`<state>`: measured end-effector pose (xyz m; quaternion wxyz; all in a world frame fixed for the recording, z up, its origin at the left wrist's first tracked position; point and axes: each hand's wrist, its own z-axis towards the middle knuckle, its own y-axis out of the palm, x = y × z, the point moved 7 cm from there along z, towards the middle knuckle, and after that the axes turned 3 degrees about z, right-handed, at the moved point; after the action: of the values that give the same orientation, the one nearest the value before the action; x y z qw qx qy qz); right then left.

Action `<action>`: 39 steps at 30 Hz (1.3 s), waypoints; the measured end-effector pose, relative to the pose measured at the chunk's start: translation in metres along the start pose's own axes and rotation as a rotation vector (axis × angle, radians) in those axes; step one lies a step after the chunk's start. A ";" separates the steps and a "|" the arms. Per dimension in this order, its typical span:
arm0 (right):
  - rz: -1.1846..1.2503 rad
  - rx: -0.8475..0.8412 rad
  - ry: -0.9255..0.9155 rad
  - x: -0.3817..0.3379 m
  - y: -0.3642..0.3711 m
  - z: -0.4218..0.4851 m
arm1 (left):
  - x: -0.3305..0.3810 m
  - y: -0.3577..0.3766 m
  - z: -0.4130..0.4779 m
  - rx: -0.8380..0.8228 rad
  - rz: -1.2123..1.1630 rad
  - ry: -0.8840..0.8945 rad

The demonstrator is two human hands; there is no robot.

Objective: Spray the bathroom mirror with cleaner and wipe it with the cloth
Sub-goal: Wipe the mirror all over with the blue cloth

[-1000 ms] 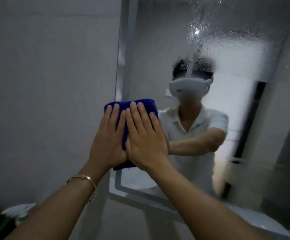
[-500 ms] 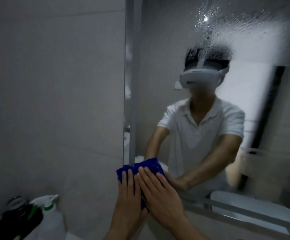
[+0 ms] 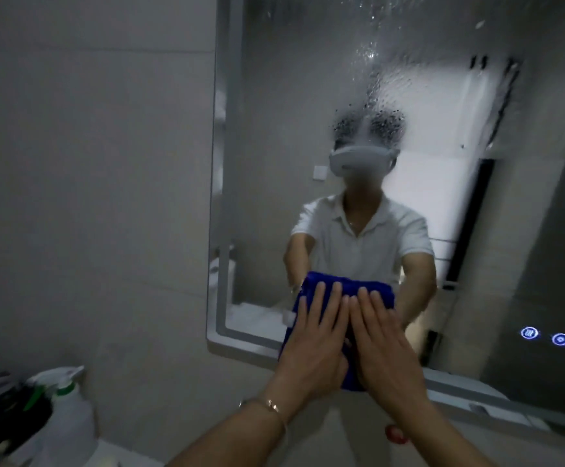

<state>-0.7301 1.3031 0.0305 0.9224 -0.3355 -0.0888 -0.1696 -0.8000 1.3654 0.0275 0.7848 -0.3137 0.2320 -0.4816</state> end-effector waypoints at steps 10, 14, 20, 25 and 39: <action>-0.107 0.029 0.134 0.107 -0.101 0.057 | 0.074 -0.068 0.115 0.171 0.109 0.049; -0.125 0.057 0.156 0.085 -0.083 0.049 | 0.052 -0.046 0.096 0.232 0.178 0.156; -0.036 0.030 0.132 0.010 -0.029 0.049 | -0.018 -0.020 0.038 0.252 0.236 0.112; -0.020 -0.026 0.045 -0.051 0.021 0.048 | -0.079 0.008 -0.014 0.247 0.256 0.079; -0.181 -0.120 -0.219 -0.165 0.101 0.051 | -0.198 0.058 -0.102 0.010 0.354 -0.011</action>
<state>-0.8477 1.4503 -0.0357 0.8663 -0.3973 -0.2086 -0.2196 -0.9169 1.5361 -0.0729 0.8600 -0.2666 0.2769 -0.3356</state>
